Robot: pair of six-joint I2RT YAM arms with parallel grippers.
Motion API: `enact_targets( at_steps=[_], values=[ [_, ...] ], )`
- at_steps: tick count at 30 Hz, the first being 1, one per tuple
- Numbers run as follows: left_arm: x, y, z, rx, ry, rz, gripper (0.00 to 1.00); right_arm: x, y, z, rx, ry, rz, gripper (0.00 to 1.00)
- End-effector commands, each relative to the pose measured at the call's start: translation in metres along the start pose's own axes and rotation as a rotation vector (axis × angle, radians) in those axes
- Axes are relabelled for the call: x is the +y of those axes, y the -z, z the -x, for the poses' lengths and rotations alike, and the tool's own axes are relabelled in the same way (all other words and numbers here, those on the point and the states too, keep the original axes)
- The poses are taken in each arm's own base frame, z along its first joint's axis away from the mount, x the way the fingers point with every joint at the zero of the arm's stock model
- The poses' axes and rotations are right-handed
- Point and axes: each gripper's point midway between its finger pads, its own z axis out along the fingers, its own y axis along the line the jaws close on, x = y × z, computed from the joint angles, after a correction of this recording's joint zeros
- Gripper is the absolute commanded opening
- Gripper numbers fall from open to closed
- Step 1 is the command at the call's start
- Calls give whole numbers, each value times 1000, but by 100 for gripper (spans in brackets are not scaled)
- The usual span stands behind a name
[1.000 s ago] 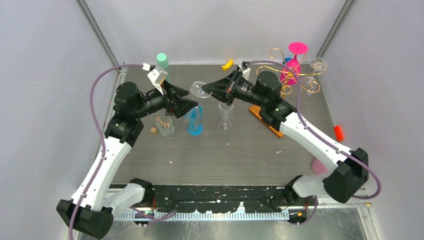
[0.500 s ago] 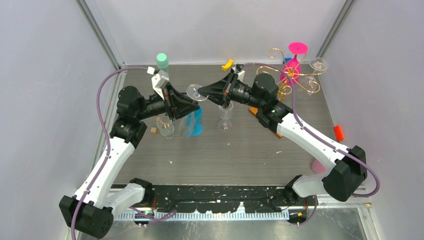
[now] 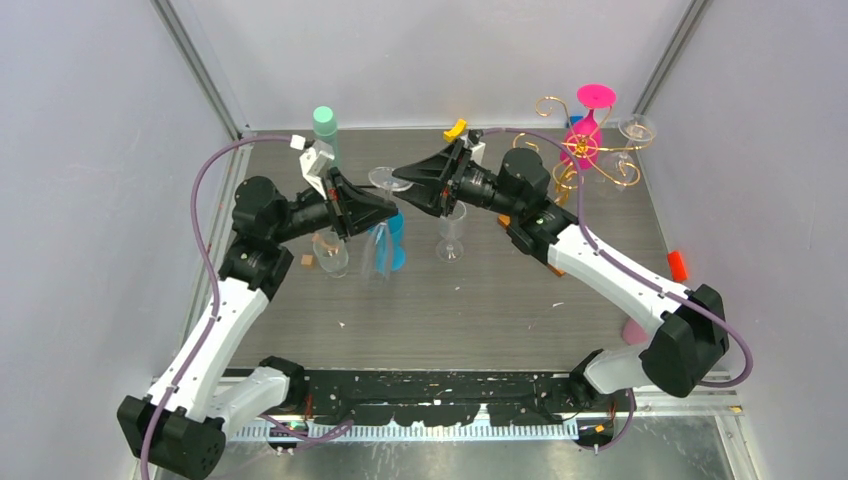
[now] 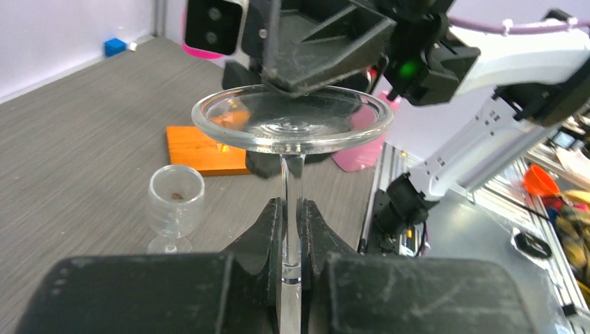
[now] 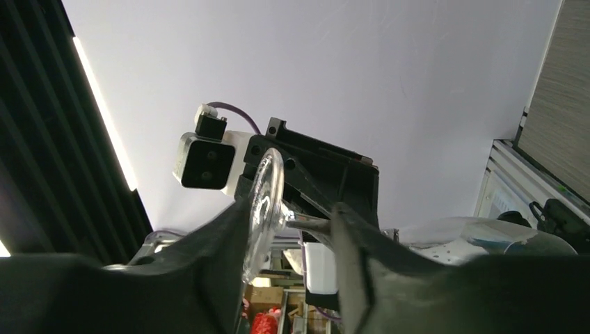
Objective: Take the wine glass off the wine glass rack
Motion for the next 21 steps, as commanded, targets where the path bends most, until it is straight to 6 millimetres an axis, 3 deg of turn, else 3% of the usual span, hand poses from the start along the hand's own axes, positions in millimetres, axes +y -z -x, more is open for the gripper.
enact_targets(
  at_steps=[1, 5, 12, 18, 21],
  values=[
    [5, 7, 37, -129, -14, 149, 0, 8, 2, 1, -39, 105, 67, 60],
    [16, 16, 54, -201, 6, 266, 0, 10, 10, 8, -117, 199, 74, 69],
    [33, 45, 96, -418, 68, 496, 0, 1, 33, 22, -292, 387, -13, 75],
    [35, 73, 129, -624, 160, 612, 0, -4, 36, -3, -283, 474, -1, 78],
    [37, 90, 140, -738, 214, 656, 0, -10, 29, -22, -236, 505, 12, 71]
  ],
)
